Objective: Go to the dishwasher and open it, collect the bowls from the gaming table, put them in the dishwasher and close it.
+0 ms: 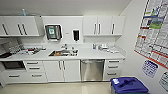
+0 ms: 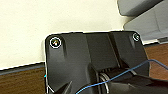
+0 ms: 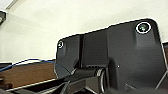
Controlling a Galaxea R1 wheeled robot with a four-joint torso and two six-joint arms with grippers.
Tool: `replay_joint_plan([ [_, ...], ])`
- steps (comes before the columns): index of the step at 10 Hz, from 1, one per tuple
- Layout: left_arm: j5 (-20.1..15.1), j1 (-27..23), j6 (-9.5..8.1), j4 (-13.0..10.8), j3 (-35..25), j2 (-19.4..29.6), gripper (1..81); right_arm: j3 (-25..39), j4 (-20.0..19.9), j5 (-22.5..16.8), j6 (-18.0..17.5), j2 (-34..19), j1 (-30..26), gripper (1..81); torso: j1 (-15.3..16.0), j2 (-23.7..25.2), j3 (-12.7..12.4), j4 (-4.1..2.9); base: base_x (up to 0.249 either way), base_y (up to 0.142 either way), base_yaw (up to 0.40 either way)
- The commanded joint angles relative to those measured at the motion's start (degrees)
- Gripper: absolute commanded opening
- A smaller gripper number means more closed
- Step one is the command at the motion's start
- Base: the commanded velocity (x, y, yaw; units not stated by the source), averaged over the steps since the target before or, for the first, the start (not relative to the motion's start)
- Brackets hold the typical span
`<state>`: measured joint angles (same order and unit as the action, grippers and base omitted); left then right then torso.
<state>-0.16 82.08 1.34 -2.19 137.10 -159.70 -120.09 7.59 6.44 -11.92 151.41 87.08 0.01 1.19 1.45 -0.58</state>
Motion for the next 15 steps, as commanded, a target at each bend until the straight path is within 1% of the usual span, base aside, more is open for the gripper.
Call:
replay_joint_plan([
  [1, -2.9, -3.2, 0.07, -0.5, -0.3, 0.9, 81.1, 1.2, 0.7, -2.3, 0.1, -1.3, -2.9, 81.1, 0.0, 0.0, 0.0, 0.00, 0.109, 0.000, 0.000],
  [14, -3.0, -3.2, 0.07, -0.4, -0.4, 0.9, 81.1, 1.2, 0.8, -2.4, 0.1, -1.3, -3.0, 81.1, 0.0, 0.0, 0.0, 0.00, 0.109, 0.000, 0.000],
  [15, -2.9, -3.2, 0.07, -0.4, -0.4, 1.0, 81.1, 1.2, 0.8, -2.4, 0.1, -1.3, -3.0, 81.1, 0.0, 0.0, 0.0, 0.00, 0.109, 0.065, 0.000],
])
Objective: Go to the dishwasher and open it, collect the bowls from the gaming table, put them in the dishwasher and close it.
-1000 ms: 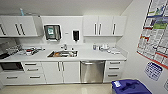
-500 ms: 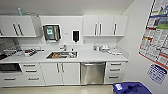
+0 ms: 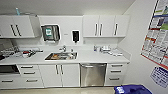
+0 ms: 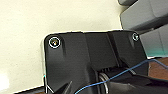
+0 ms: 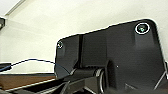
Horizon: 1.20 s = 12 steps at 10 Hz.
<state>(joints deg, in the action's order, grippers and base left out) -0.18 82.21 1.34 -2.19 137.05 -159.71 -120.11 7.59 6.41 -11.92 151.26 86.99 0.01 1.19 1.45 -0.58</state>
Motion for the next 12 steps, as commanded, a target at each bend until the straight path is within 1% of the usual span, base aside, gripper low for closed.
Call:
replay_joint_plan([
  [1, -3.0, -3.3, 0.07, -0.4, -0.4, 1.1, 81.1, 1.2, 0.8, -2.4, 0.1, -1.1, -2.9, 81.1, 0.0, 0.0, 0.0, 0.00, 0.109, 0.069, 0.000],
  [11, -2.9, -3.3, 0.07, -0.4, -0.4, 1.1, 81.1, 1.2, 0.8, -2.4, 0.1, -1.1, -2.9, 81.1, 0.0, 0.0, 0.0, 0.00, 0.109, 0.065, 0.000],
  [12, -2.9, -3.3, 0.15, -0.4, -0.4, 1.0, 81.1, 1.2, 0.8, -2.4, 0.1, -1.1, -2.9, 81.1, 0.0, 0.0, 0.0, 0.00, 0.109, 0.000, 0.000],
])
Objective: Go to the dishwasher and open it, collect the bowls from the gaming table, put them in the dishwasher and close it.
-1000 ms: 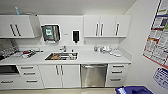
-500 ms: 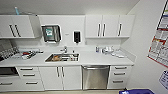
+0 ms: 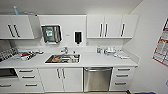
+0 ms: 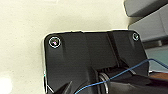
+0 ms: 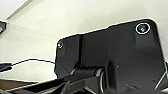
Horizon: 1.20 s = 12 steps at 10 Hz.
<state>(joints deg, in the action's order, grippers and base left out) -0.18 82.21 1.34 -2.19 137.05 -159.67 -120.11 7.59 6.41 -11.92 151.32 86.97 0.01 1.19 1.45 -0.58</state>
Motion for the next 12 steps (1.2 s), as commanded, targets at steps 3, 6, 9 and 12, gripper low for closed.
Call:
replay_joint_plan([
  [3, -2.9, -3.3, 0.15, -0.4, -0.4, 0.9, 81.1, 1.2, 0.8, -2.4, 0.1, -1.2, -2.9, 81.1, 0.0, 0.0, 0.0, 0.00, 0.109, 0.061, 0.000],
  [6, -2.9, -3.3, 0.07, -0.4, -0.4, 0.9, 81.1, 1.3, 0.8, -2.4, 0.1, -1.2, -2.9, 81.1, 0.0, 0.0, 0.0, 0.00, 0.109, 0.060, 0.000],
  [9, -2.9, -3.3, 0.15, -0.4, -0.4, 0.9, 81.1, 1.2, 0.8, -2.3, 0.1, -1.1, -2.9, 81.1, 0.0, 0.0, 0.0, 0.00, 0.109, 0.020, 0.000],
  [12, -2.9, -3.3, 0.15, -0.4, -0.4, 0.9, 81.1, 1.1, 0.8, -2.3, 0.1, -1.1, -2.9, 81.1, 0.1, 0.0, 0.0, 0.00, 0.109, 0.000, 0.000],
])
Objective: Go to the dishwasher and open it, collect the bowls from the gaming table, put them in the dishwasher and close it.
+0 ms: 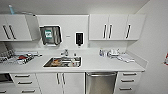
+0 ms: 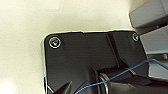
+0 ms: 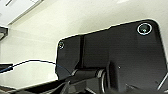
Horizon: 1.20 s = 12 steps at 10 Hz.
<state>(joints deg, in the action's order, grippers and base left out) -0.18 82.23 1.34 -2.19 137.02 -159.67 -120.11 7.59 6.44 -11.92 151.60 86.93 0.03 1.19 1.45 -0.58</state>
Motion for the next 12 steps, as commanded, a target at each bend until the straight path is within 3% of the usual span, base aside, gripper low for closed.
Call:
replay_joint_plan([
  [1, -2.9, -3.3, 0.07, -0.4, -0.4, 0.9, 81.1, 1.1, 0.8, -2.4, 0.1, -1.4, -2.9, 81.1, 0.0, 0.0, 0.0, 0.00, 0.109, 0.000, 0.000],
  [12, -2.9, -3.3, 0.15, -0.4, -0.4, 1.0, 81.1, 0.8, 0.7, -1.9, 0.1, -1.4, -2.7, 81.1, 0.0, 0.0, 0.0, 0.00, 0.125, 0.000, 0.000],
])
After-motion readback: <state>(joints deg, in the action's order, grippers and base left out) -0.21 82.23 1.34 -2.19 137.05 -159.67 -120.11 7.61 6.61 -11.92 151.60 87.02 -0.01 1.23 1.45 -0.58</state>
